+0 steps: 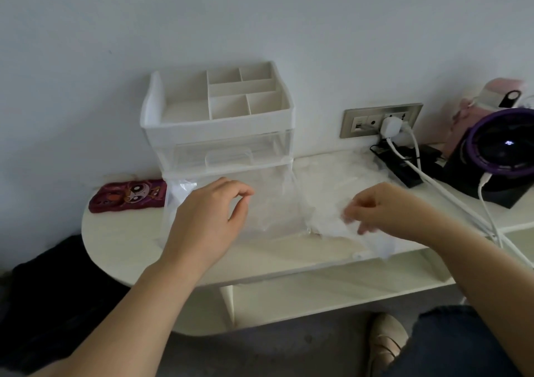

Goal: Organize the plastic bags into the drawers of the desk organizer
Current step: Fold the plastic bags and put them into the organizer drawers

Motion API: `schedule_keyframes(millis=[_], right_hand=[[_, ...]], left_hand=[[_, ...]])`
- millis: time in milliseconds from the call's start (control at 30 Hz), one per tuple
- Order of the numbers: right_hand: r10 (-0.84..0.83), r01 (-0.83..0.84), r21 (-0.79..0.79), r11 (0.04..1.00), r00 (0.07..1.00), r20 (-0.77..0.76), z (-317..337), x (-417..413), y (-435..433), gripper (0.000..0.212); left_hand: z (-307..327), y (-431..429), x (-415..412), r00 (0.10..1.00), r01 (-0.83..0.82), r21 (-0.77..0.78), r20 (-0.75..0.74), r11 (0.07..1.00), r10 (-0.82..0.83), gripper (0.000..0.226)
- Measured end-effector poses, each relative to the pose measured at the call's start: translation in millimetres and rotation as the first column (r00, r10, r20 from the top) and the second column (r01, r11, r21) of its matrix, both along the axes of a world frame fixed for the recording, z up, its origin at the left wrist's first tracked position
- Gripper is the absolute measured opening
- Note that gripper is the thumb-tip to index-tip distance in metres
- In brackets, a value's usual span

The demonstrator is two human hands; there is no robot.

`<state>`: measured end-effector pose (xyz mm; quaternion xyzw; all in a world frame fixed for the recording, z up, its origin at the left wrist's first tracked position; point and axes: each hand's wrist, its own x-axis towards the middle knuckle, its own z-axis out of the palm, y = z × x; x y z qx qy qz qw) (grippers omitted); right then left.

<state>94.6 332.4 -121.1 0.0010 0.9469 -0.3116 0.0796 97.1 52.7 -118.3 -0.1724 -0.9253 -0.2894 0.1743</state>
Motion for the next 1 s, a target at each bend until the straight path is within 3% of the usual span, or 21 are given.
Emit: schedule_keyframes(millis=[100,200,333,433,500,567,667,767,867,933,1000], right_hand=[[-0.064,0.087,-0.477,0.875,0.996,0.065,12.3,10.1,-16.7,0.021],[-0.116,0.081,-0.751,0.655,0.993,0.006,20.3,15.2,-45.9,0.021],[-0.073,0.014,-0.918,0.397,0.997,-0.016,31.0,17.6,-83.8,0.015],[0.017,-0.051,-0.941,0.334,0.999,-0.048,39.6,16.4,-99.2,0.017],[0.065,-0.114,-0.912,0.394,0.993,-0.096,45.2,14.5,-105.6,0.026],[0.141,-0.193,-0.825,0.532,0.980,-0.138,49.8,10.8,-110.8,0.038],[0.290,-0.346,-0.615,0.709,0.937,-0.192,57.3,9.1,-119.5,0.050],[0.347,-0.421,-0.470,0.776,0.907,-0.240,58.5,6.1,-134.9,0.043],[0.387,-0.465,-0.155,0.872,0.847,-0.365,43.0,-1.8,-145.4,0.034],[0.394,-0.393,0.094,0.915,0.815,-0.425,29.0,-2.5,-148.0,0.031],[0.405,-0.340,0.225,0.913,0.815,-0.414,18.2,0.4,-149.1,0.030]], left_hand=[[5.3,8.7,7.1,0.996,0.082,0.076,0.036,0.994,-0.085,0.017],[13.6,20.1,13.7,0.959,0.148,0.325,0.185,0.934,-0.217,0.015],[23.9,23.6,15.4,0.816,0.135,0.598,0.386,0.790,-0.431,0.035],[30.3,15.6,11.4,0.731,0.121,0.725,0.397,0.678,-0.555,0.046],[33.2,8.9,8.4,0.654,0.131,0.792,0.383,0.597,-0.652,0.052],[35.2,1.0,5.3,0.601,0.142,0.823,0.370,0.550,-0.709,0.061],[37.6,-12.0,-1.5,0.567,-0.033,0.878,0.410,0.478,-0.714,0.084],[36.3,-22.2,-9.1,0.567,-0.241,0.891,0.450,0.384,-0.689,0.063],[31.7,-27.0,-14.3,0.607,-0.349,0.870,0.493,0.348,-0.623,0.041],[28.8,-29.7,-16.8,0.636,-0.399,0.861,0.509,0.316,-0.581,0.031],[26.7,-29.7,-18.4,0.663,-0.451,0.853,0.517,0.262,-0.541,0.029]])
